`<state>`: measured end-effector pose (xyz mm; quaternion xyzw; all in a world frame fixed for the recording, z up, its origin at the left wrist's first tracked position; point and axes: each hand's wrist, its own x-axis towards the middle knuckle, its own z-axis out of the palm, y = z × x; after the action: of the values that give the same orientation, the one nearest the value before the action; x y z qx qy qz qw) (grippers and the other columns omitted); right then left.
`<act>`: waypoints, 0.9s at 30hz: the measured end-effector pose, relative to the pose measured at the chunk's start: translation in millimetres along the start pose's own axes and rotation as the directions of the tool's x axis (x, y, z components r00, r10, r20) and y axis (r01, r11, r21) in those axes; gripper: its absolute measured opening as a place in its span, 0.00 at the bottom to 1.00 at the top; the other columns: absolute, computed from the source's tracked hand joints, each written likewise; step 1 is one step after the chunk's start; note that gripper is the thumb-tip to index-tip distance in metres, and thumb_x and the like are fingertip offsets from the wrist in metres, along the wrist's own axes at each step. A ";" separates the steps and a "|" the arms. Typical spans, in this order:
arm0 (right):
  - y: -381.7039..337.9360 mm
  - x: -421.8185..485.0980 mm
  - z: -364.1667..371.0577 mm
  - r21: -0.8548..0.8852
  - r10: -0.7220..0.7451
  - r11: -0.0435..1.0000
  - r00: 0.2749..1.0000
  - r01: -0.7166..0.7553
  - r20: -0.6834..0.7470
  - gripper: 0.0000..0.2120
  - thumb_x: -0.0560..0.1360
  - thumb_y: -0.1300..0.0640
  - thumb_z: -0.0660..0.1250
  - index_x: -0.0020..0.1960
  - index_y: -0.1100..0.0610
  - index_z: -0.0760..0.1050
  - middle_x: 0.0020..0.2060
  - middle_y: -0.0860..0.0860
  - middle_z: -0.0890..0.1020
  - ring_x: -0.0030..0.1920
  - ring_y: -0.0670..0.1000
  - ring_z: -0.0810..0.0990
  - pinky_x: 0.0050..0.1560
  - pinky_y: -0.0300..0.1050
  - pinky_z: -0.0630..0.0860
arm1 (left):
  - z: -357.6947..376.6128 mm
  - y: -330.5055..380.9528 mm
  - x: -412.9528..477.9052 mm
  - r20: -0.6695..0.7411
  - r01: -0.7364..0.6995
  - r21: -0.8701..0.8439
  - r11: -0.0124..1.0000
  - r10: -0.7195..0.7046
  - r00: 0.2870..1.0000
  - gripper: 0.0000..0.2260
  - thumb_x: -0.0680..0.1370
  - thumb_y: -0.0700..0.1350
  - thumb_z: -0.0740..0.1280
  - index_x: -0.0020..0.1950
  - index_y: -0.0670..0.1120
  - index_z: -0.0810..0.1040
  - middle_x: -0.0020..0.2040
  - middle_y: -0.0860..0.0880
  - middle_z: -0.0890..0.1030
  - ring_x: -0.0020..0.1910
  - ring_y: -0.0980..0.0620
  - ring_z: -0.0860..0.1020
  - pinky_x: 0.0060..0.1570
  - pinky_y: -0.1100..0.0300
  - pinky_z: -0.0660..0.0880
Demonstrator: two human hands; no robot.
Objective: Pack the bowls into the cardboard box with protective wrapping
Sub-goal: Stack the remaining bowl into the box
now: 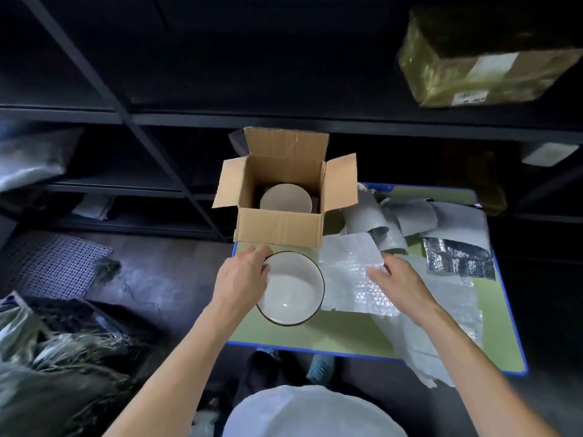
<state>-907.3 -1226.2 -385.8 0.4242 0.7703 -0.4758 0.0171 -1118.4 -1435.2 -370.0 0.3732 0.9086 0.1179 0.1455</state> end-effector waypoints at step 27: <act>17.5 -46.0 -32.7 0.785 0.161 0.576 0.973 -0.226 0.163 0.15 0.69 0.53 0.70 0.54 0.56 0.85 0.51 0.57 0.86 0.50 0.54 0.85 0.44 0.44 0.81 | -18.3 119.8 0.7 0.188 -0.067 -0.544 0.837 0.199 0.962 0.03 0.82 0.46 0.61 0.52 0.54 0.71 0.47 0.54 0.80 0.27 0.52 0.82 0.36 0.55 0.79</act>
<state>-853.8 -1227.8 -360.7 0.4505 0.4235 -0.7803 -0.0944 -1048.1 -1353.6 -314.4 0.3921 0.7879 0.3296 0.3418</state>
